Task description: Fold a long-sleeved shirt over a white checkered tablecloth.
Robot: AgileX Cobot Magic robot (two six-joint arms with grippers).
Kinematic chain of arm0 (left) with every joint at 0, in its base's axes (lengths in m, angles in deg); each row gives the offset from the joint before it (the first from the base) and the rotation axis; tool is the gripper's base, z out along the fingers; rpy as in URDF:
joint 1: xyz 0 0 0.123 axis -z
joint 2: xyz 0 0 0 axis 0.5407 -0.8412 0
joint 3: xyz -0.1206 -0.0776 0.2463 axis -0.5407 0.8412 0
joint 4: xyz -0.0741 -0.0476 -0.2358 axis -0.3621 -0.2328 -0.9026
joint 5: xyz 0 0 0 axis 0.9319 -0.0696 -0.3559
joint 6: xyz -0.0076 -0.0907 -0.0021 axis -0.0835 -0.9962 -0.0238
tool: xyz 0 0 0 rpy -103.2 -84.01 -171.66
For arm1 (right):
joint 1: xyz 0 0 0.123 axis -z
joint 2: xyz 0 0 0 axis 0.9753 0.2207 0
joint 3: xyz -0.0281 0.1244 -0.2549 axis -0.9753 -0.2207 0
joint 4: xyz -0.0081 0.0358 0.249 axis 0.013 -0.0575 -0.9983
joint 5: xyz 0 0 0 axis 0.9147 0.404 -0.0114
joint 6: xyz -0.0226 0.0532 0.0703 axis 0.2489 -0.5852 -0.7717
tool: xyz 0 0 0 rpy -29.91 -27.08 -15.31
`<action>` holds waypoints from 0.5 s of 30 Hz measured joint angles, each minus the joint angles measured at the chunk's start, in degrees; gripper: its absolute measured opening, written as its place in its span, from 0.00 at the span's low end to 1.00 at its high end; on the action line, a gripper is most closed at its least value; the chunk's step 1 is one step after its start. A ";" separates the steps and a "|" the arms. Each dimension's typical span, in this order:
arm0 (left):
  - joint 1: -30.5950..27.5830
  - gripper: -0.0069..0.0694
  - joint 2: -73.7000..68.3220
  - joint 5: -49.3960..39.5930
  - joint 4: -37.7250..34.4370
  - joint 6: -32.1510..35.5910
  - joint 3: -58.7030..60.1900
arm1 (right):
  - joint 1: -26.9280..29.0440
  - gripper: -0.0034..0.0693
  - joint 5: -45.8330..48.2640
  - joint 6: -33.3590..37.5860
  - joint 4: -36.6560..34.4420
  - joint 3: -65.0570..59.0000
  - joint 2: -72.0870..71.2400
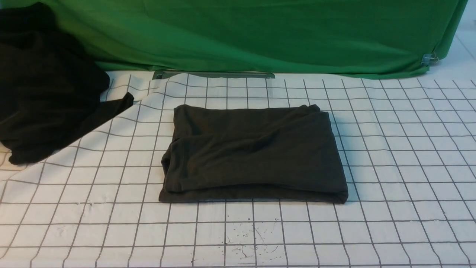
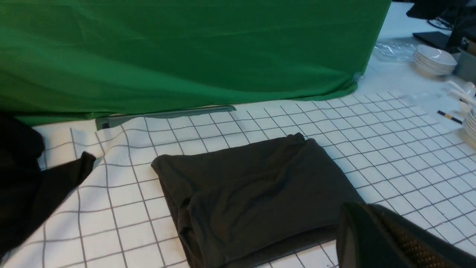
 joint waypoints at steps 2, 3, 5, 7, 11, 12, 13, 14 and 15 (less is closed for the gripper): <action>0.00 0.09 3.99 0.60 1.35 -3.14 3.59 | 0.00 0.11 -1.86 0.79 0.00 -2.67 -2.17; 0.00 0.09 6.30 1.08 1.77 -5.02 5.86 | 0.00 0.13 -2.45 1.65 0.00 -3.56 -2.81; 0.00 0.09 9.93 1.91 2.11 -7.72 9.79 | 0.00 0.16 -2.94 2.59 0.00 -4.35 -3.27; 0.00 0.09 12.50 2.37 2.17 -9.49 12.84 | 0.00 0.18 -3.22 2.88 0.00 -4.58 -3.41; 0.00 0.09 15.52 2.53 2.04 -11.26 17.13 | 0.00 0.22 -3.17 2.74 0.00 -4.65 -3.46; 0.00 0.09 15.65 2.61 1.92 -11.33 17.57 | 0.00 0.22 -3.05 2.69 0.00 -4.65 -3.46; 0.00 0.09 15.65 2.61 1.91 -11.33 17.72 | 0.00 0.22 -2.98 2.69 0.00 -4.65 -3.46; 0.00 0.09 15.65 2.74 1.86 -11.33 17.82 | 0.00 0.23 -2.79 2.67 0.00 -4.65 -3.46; 0.00 0.09 15.65 2.81 1.84 -11.33 17.81 | 0.00 0.23 -2.59 2.67 0.00 -4.65 -3.46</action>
